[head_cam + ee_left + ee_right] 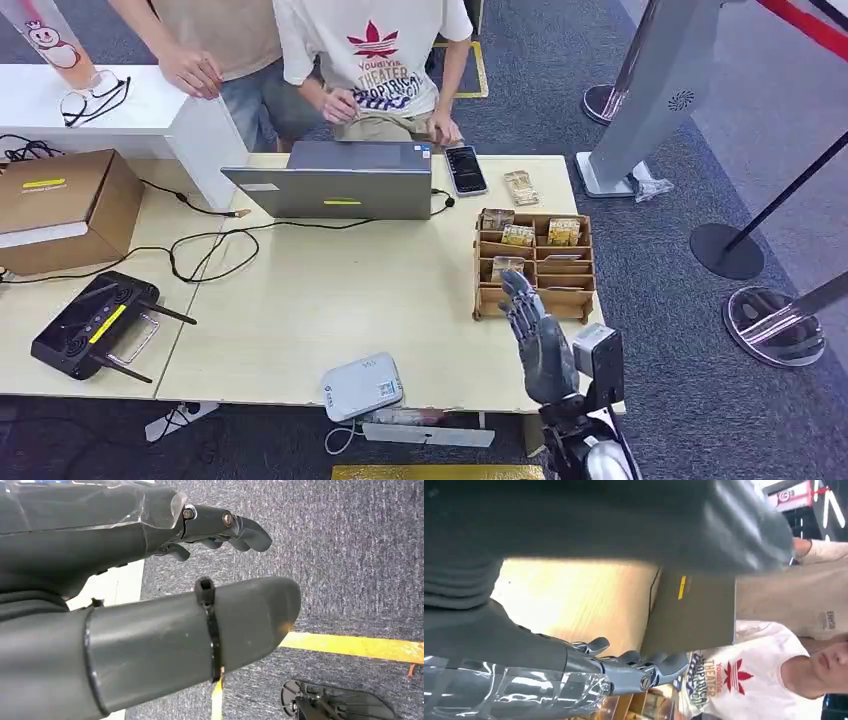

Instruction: Pass the card to the sensor for recognition and then transmit it.

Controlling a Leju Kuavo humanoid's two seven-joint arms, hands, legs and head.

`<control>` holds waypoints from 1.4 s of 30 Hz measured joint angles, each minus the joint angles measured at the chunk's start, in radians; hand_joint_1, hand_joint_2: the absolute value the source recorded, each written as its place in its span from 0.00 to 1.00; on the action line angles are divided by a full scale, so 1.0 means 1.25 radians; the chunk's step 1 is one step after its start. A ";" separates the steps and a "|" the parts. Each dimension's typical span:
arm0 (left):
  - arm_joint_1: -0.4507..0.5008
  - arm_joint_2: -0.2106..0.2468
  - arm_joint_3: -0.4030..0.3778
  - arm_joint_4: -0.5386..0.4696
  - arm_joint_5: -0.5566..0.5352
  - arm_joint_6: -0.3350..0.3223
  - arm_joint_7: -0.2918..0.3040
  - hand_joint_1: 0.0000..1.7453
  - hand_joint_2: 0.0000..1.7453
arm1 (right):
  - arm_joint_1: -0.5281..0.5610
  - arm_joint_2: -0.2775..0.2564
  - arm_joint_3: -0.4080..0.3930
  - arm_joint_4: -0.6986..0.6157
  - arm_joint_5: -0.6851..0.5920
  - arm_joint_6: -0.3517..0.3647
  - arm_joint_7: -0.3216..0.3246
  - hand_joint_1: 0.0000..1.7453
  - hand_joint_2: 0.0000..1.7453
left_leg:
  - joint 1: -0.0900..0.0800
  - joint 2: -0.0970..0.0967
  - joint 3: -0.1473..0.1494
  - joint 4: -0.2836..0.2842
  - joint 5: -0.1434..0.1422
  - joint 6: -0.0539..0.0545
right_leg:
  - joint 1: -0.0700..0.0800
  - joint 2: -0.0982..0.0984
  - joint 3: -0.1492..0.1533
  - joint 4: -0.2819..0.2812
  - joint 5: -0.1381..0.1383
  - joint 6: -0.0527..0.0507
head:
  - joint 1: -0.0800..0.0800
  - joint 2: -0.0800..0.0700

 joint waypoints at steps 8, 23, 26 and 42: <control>0.000 0.000 0.000 0.000 0.010 0.002 0.004 0.00 0.00 | 0.000 0.000 -0.032 0.000 0.016 -0.023 0.007 0.00 1.00 | 0.000 0.000 0.000 0.000 0.000 0.000 | 0.000 0.000 0.000 0.000 0.000 0.000 | 0.000 0.000; 0.001 -0.001 0.001 0.000 0.019 0.009 0.002 0.00 0.00 | -0.002 0.000 -0.081 0.001 0.042 -0.044 0.013 0.00 1.00 | 0.000 0.000 0.000 0.000 0.000 0.000 | 0.000 0.000 0.000 0.000 0.000 0.000 | 0.000 0.000; 0.000 -0.002 0.001 0.000 0.022 0.009 0.002 0.00 0.00 | -0.003 0.000 -0.085 0.001 0.055 -0.048 0.015 0.00 1.00 | 0.000 0.000 0.000 0.000 0.000 0.000 | 0.000 0.000 0.000 0.000 0.000 0.000 | 0.000 0.000; 0.001 -0.007 0.002 0.000 0.019 0.016 0.003 0.00 0.00 | 0.003 0.000 -0.092 -0.026 0.325 -0.186 0.018 0.00 1.00 | 0.000 0.000 0.000 0.000 0.000 0.000 | 0.000 0.000 0.000 0.000 0.000 0.000 | 0.000 0.000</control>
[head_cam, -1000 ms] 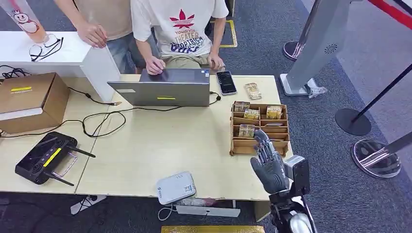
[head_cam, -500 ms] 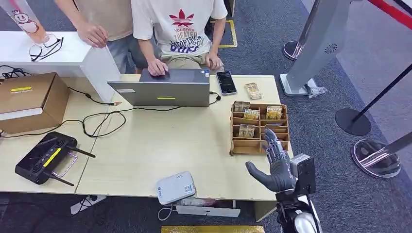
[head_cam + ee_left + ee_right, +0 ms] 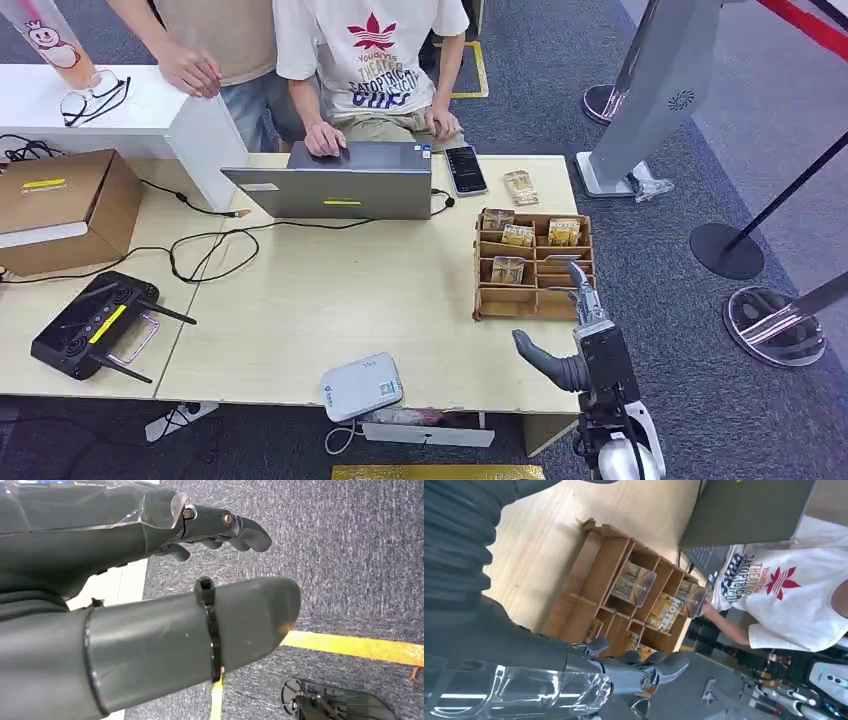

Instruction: Pass the card to the sensor for recognition and then transmit it.

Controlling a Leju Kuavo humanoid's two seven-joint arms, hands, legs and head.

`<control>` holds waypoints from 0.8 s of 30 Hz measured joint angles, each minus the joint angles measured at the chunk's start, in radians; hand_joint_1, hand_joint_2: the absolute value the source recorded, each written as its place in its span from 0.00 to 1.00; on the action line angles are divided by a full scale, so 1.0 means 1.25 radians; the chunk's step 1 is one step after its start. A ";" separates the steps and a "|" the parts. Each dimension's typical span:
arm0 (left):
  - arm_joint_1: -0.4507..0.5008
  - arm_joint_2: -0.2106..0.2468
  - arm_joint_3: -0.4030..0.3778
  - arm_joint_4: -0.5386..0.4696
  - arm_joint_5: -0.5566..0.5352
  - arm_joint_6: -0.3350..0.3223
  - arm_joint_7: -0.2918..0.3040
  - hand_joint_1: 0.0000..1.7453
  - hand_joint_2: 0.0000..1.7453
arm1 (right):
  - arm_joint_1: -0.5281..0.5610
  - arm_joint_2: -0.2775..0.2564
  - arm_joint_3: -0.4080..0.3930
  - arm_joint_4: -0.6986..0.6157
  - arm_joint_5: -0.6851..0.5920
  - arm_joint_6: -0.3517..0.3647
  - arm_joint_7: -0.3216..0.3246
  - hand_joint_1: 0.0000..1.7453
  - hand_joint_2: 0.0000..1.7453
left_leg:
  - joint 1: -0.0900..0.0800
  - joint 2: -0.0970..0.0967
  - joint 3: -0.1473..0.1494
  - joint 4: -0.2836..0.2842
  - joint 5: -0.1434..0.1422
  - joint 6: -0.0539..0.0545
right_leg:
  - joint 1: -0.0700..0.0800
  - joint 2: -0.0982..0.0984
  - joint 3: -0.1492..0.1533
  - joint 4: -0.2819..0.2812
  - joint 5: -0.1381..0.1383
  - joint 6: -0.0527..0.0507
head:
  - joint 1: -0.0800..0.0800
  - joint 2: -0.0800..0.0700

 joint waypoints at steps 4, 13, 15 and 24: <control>0.000 0.000 0.000 0.000 -0.001 0.000 0.000 0.00 0.00 | 0.000 0.000 0.000 -0.001 0.004 -0.002 0.000 0.00 1.00 | 0.000 0.000 0.000 0.000 0.000 0.000 | 0.000 0.000 0.000 0.000 0.000 0.000 | 0.000 0.000; 0.000 0.000 0.000 0.000 -0.003 0.001 -0.001 0.00 0.00 | 0.012 0.000 0.017 -0.023 0.247 -0.076 0.013 0.00 1.00 | 0.000 0.000 0.000 0.000 0.000 0.000 | 0.000 0.000 0.000 0.000 0.000 0.000 | 0.000 0.000; 0.000 -0.001 0.000 0.000 -0.009 0.000 -0.002 0.00 0.00 | 0.013 0.000 0.024 -0.024 0.303 -0.098 0.020 0.00 1.00 | 0.000 0.000 0.000 0.000 0.000 0.000 | 0.000 0.000 0.000 0.000 0.000 0.000 | 0.000 0.000; 0.000 -0.001 0.000 -0.002 -0.021 -0.005 -0.009 0.00 0.00 | 0.017 -0.010 0.059 -0.036 0.453 -0.134 0.041 0.00 1.00 | 0.000 0.000 0.000 0.000 0.000 0.000 | 0.000 0.000 0.000 0.000 0.000 0.000 | 0.000 0.000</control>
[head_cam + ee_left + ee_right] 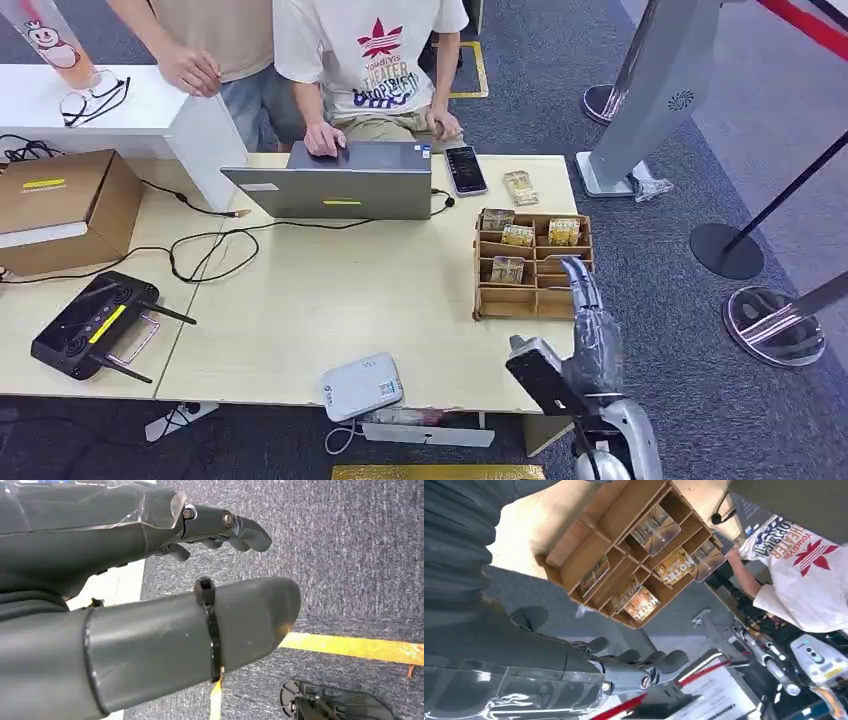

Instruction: Pass the card to the sensor for recognition and then transmit it.

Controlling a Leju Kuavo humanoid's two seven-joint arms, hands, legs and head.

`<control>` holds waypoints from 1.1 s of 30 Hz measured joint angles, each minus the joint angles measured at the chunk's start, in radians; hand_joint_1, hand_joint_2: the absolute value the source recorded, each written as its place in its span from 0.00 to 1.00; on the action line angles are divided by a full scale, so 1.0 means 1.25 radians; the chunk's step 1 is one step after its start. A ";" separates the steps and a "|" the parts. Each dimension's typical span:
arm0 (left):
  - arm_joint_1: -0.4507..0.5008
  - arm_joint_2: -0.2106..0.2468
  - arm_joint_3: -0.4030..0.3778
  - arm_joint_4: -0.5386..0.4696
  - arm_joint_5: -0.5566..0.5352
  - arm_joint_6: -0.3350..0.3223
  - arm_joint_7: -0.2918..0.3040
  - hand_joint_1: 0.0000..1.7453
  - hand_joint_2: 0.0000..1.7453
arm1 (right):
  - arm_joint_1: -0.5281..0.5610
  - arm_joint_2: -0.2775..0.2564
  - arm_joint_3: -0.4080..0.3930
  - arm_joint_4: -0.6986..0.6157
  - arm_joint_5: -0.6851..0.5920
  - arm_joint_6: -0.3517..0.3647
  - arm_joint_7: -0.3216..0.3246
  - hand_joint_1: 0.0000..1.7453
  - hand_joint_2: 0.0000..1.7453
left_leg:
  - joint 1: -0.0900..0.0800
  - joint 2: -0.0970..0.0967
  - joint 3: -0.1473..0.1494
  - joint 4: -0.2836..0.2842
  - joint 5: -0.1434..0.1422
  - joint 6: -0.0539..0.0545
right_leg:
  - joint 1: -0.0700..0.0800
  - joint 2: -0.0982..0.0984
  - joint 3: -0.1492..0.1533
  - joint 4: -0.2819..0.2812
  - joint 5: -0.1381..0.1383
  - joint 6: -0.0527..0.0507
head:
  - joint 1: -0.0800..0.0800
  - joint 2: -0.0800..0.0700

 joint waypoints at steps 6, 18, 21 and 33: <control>0.000 0.000 0.000 0.000 -0.010 -0.003 -0.002 0.00 0.00 | -0.006 -0.013 0.006 0.002 0.040 -0.004 0.002 0.00 1.00 | 0.000 0.000 0.000 0.000 0.000 0.000 | 0.000 0.000 0.000 0.000 0.000 0.000 | 0.000 0.000; -0.001 0.001 0.000 0.000 -0.021 -0.003 -0.002 0.00 0.00 | -0.057 -0.061 0.006 0.062 0.086 -0.034 0.009 0.03 1.00 | 0.000 0.000 0.000 0.000 0.000 0.000 | 0.000 0.000 0.000 0.000 0.000 0.000 | 0.000 0.000; -0.001 0.002 0.000 0.000 -0.023 -0.003 -0.002 0.00 0.00 | -0.070 -0.073 0.006 0.084 0.097 -0.044 0.016 0.07 1.00 | 0.000 0.000 0.000 0.000 0.000 0.000 | 0.000 0.000 0.000 0.000 0.000 0.000 | 0.000 0.000; -0.002 0.005 0.000 0.000 -0.029 -0.003 -0.002 0.00 0.00 | -0.092 -0.097 -0.010 0.139 0.134 -0.056 0.035 0.16 1.00 | 0.000 0.000 0.000 0.000 0.000 0.000 | 0.000 0.000 0.000 0.000 0.000 0.000 | 0.000 0.000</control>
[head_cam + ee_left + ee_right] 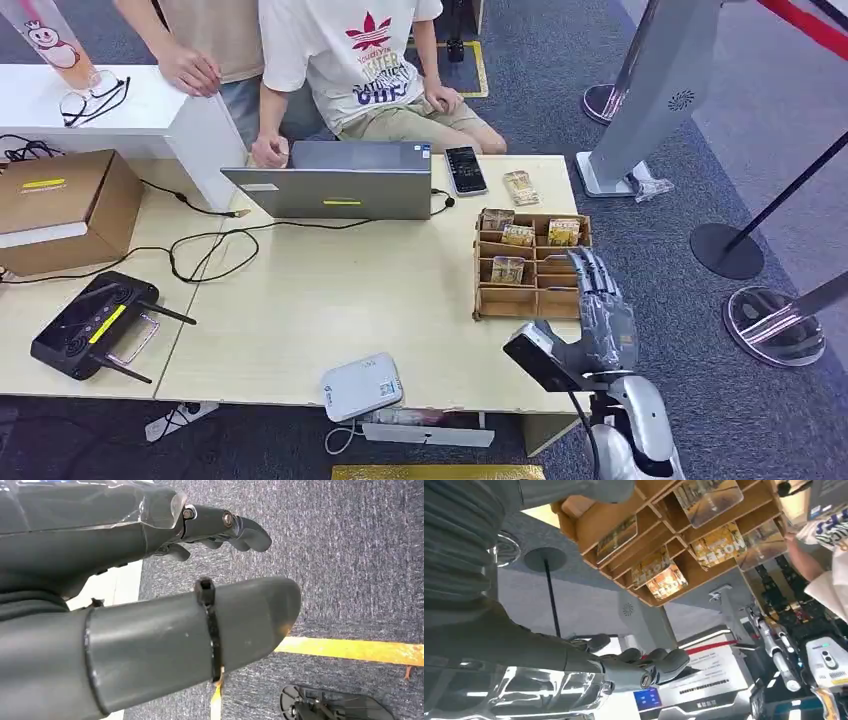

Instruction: Pass the card to the sensor for recognition and then transmit it.

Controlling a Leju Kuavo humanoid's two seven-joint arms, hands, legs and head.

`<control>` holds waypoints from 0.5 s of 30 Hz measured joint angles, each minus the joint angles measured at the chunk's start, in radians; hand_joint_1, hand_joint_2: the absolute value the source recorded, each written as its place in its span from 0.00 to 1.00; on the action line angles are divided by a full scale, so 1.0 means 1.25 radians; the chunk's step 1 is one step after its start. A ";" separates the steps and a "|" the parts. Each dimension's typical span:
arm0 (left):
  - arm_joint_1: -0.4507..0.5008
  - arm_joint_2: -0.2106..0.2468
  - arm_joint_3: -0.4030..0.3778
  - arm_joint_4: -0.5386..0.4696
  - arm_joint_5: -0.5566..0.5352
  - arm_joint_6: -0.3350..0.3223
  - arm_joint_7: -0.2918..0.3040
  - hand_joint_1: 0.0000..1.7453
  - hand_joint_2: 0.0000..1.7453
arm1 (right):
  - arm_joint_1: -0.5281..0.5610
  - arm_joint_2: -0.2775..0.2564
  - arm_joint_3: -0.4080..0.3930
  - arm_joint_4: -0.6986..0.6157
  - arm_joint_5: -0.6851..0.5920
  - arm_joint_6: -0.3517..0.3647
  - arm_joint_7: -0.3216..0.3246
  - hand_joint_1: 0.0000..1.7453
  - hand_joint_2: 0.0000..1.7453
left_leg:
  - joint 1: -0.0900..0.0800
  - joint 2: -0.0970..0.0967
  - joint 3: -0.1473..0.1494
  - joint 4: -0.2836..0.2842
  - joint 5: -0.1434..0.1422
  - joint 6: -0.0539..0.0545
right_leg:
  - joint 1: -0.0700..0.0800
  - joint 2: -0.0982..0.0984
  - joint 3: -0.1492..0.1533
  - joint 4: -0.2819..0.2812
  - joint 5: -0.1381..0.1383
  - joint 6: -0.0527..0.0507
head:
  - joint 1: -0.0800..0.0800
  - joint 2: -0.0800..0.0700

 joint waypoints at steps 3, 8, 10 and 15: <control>0.000 0.000 0.000 0.000 0.002 0.000 -0.003 0.00 0.00 | -0.003 -0.003 -0.009 0.015 0.000 0.000 0.000 0.20 1.00 | 0.000 0.000 0.000 0.000 0.000 0.000 | 0.000 0.000 0.000 0.000 0.000 0.000 | 0.000 0.000; 0.000 0.002 0.000 0.000 0.002 0.001 -0.006 0.00 0.00 | -0.012 -0.011 -0.017 0.044 0.002 0.000 -0.002 0.24 1.00 | 0.000 0.000 0.000 0.000 0.000 0.000 | 0.000 0.000 0.000 0.000 0.000 0.000 | 0.000 0.000; 0.000 0.003 0.000 0.000 0.002 0.001 -0.006 0.00 0.00 | -0.017 -0.014 -0.017 0.056 0.002 0.001 -0.003 0.26 1.00 | 0.000 0.000 0.000 0.000 0.000 0.000 | 0.000 0.000 0.000 0.000 0.000 0.000 | 0.000 0.000; 0.000 0.003 0.000 0.000 0.005 0.004 -0.014 0.00 0.00 | -0.035 -0.022 -0.017 0.094 0.002 0.003 -0.009 0.41 1.00 | 0.000 0.000 0.000 0.000 0.000 0.000 | 0.000 0.000 0.000 0.000 0.000 0.000 | 0.000 0.000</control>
